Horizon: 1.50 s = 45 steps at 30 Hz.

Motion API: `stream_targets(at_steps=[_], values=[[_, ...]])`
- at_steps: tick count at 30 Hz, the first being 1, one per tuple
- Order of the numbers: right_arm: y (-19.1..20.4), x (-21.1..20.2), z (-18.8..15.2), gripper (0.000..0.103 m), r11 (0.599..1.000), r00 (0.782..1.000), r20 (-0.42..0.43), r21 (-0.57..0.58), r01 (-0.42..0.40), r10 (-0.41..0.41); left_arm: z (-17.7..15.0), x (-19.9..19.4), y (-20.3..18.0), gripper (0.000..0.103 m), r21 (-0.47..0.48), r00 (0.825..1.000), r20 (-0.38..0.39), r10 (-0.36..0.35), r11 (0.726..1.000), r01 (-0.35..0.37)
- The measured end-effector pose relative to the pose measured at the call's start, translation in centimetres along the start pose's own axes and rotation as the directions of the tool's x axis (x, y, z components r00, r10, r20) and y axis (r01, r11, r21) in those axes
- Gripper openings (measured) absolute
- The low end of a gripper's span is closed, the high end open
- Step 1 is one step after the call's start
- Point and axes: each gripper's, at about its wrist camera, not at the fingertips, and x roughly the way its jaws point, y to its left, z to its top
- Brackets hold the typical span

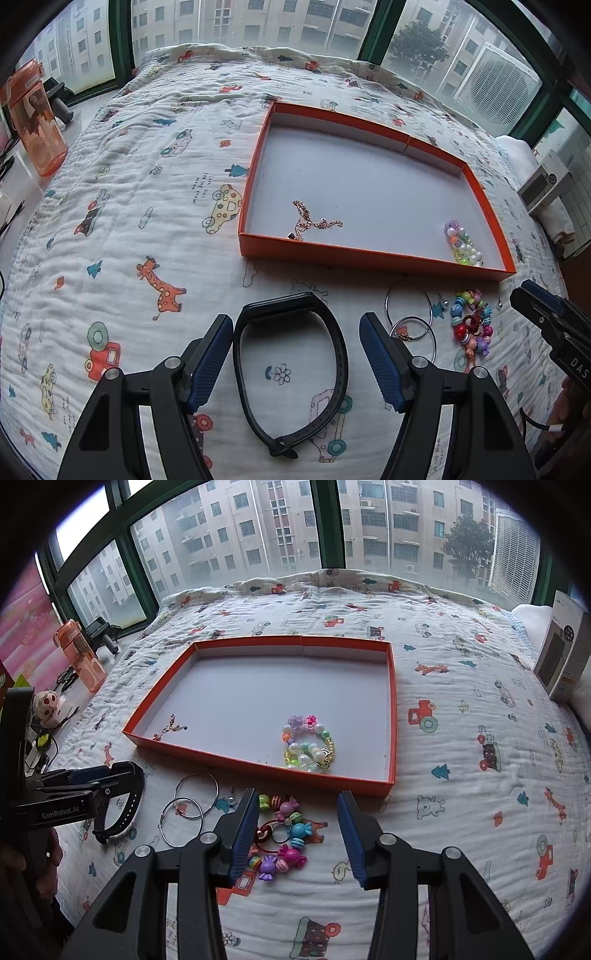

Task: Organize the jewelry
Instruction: 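Grasp the black watch band with the left gripper, then lift the watch band with the left gripper while the right gripper grasps the silver stud earring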

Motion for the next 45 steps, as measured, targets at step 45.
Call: stream_targets(at_steps=[45], values=[[-3.6,2.4,-1.6,0.037,0.998,0.993,-0.118,-0.059,0.000,-0.007,-0.2,1.4,1.1,0.059,0.018,0.999,0.002,0.037,0.999,-0.037]])
